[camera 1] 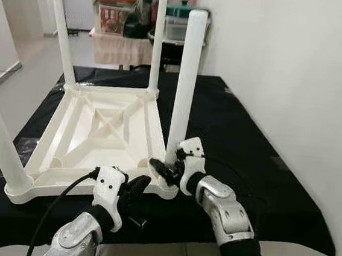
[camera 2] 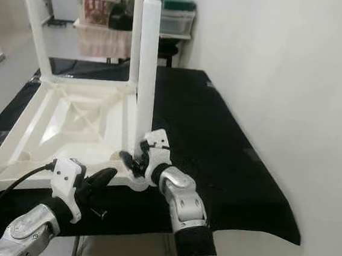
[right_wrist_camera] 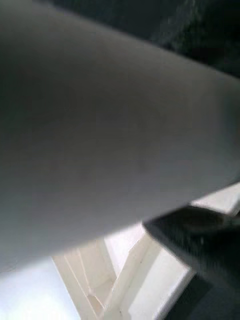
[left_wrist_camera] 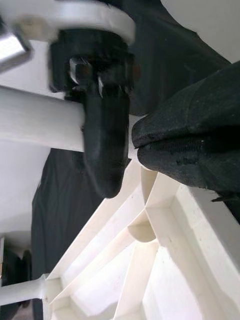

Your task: Building children table

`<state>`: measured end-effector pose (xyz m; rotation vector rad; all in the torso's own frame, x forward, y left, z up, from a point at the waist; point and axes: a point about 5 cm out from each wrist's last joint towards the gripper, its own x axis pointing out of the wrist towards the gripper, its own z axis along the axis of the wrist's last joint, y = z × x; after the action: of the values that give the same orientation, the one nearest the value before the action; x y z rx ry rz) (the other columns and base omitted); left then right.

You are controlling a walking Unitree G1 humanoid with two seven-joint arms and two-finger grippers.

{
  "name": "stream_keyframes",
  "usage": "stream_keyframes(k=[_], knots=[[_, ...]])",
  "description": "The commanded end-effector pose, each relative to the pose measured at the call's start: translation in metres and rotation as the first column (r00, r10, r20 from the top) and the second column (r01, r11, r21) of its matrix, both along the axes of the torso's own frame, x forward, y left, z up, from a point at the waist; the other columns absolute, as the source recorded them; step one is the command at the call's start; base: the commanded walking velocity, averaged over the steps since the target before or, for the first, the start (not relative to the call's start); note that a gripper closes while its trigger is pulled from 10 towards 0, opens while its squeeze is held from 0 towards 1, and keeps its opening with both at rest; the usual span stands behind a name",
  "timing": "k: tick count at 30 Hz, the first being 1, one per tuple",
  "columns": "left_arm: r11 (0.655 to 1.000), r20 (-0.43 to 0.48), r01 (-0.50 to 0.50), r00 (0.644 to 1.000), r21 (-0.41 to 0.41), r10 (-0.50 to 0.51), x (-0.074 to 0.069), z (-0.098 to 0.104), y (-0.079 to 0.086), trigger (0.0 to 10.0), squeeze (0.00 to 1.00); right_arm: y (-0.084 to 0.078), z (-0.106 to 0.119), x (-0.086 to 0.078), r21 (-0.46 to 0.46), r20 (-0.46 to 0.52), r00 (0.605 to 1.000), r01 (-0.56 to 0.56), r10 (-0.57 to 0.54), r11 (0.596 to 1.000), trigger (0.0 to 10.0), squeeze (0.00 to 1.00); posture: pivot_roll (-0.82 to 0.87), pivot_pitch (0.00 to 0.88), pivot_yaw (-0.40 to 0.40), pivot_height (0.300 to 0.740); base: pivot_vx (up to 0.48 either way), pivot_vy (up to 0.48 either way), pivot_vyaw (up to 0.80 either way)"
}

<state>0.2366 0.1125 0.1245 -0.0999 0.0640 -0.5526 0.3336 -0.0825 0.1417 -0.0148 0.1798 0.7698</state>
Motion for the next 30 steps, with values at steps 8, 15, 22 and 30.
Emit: stream_keyframes(k=[8, 15, 22, 30], knots=[[1.000, -0.013, 0.002, 1.000, 0.010, -0.001, 0.000, -0.004, -0.002, 10.0, 0.00, -0.004, 0.022, 0.012, -0.090, 0.092, 0.927, -0.356, 0.363, 0.930, 10.0, 0.00, 0.02, 0.000, -0.065, 0.740, 0.000, 0.000, 0.00], [1.000, -0.014, -0.002, 1.000, 0.011, 0.002, -0.001, -0.005, -0.002, 10.0, 0.00, -0.012, 0.033, 0.026, -0.101, 0.073, 0.898, -0.427, 0.434, 0.899, 4.0, 0.00, 0.03, 0.000, -0.074, 0.740, 0.000, 0.000, 0.00], [1.000, -0.017, -0.002, 1.000, 0.012, 0.003, -0.001, -0.007, -0.001, 10.0, 0.00, -0.017, 0.044, 0.032, -0.034, 0.087, 0.896, -0.435, 0.436, 0.900, 0.0, 0.00, 0.03, 0.000, -0.071, 0.740, 0.000, 0.000, 0.00], [1.000, -0.022, 0.001, 1.000, 0.009, -0.001, -0.001, -0.008, 0.001, 10.0, 0.00, -0.030, 0.016, 0.016, 0.000, 0.079, 0.909, -0.411, 0.410, 0.911, 0.0, 0.00, 0.01, 0.000, -0.056, 0.740, 0.000, 0.000, 0.00]])
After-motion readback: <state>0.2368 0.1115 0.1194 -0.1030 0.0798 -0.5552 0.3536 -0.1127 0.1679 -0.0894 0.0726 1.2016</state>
